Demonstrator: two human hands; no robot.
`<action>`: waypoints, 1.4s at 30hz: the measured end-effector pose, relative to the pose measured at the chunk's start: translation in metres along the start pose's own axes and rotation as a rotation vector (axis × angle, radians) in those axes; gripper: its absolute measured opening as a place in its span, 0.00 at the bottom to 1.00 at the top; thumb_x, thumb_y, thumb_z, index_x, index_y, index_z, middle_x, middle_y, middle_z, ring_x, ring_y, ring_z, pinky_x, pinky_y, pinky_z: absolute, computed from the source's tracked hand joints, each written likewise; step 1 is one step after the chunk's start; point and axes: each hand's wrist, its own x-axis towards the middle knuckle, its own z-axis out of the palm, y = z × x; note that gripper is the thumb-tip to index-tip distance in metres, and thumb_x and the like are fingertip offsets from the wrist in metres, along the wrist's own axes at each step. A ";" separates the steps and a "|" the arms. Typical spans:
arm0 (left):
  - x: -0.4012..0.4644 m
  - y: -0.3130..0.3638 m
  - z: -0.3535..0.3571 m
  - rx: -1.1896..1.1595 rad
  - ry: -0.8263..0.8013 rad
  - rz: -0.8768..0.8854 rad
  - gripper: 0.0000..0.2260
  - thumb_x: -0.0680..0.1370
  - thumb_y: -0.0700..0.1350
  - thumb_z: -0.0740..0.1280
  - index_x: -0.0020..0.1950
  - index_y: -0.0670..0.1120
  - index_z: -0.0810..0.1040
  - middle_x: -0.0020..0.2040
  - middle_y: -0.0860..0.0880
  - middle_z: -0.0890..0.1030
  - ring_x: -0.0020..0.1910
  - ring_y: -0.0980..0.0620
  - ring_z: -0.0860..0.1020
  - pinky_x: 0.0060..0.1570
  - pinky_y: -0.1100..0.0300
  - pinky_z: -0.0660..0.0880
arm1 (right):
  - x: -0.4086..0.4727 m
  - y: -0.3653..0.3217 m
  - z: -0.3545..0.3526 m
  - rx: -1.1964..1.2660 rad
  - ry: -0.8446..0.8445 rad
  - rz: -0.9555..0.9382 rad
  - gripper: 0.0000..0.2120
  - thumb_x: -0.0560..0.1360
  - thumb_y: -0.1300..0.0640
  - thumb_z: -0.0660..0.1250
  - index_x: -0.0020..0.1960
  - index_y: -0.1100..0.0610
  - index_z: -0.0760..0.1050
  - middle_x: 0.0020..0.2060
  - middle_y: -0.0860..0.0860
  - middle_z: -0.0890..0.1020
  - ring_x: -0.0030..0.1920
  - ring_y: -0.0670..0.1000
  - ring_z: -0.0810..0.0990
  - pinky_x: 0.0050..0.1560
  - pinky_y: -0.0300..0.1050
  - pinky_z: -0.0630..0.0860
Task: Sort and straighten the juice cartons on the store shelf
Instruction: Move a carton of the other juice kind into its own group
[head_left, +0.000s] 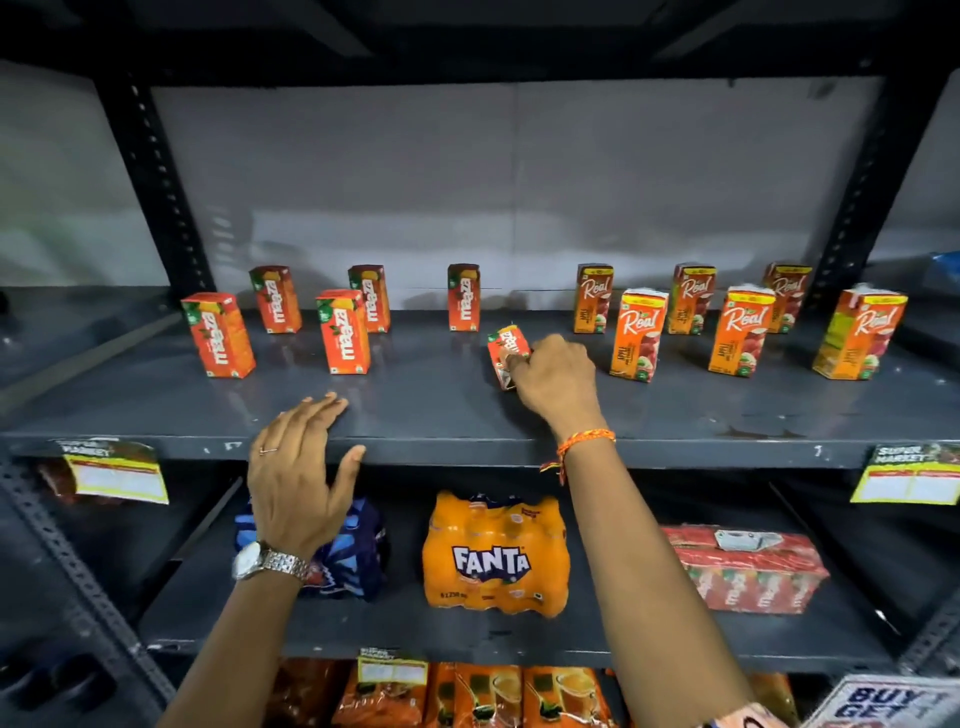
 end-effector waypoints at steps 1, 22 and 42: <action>-0.001 -0.009 -0.001 0.012 0.011 -0.011 0.22 0.81 0.57 0.57 0.67 0.44 0.77 0.67 0.47 0.79 0.68 0.44 0.75 0.68 0.47 0.67 | 0.000 -0.005 0.001 0.003 0.003 0.010 0.18 0.77 0.49 0.67 0.52 0.65 0.80 0.53 0.63 0.84 0.54 0.64 0.83 0.49 0.49 0.77; -0.008 -0.031 -0.005 -0.030 0.016 0.015 0.20 0.81 0.54 0.59 0.65 0.43 0.77 0.63 0.46 0.81 0.64 0.44 0.77 0.73 0.53 0.60 | -0.050 -0.052 0.003 1.320 -0.014 0.124 0.15 0.79 0.67 0.67 0.65 0.64 0.79 0.47 0.50 0.86 0.45 0.47 0.87 0.45 0.41 0.84; -0.006 -0.027 -0.001 -0.065 0.054 -0.005 0.20 0.78 0.53 0.61 0.61 0.42 0.81 0.61 0.45 0.83 0.60 0.43 0.80 0.68 0.46 0.67 | -0.144 -0.073 -0.051 1.395 0.066 -0.260 0.23 0.67 0.54 0.74 0.62 0.48 0.81 0.55 0.49 0.88 0.60 0.51 0.85 0.62 0.52 0.81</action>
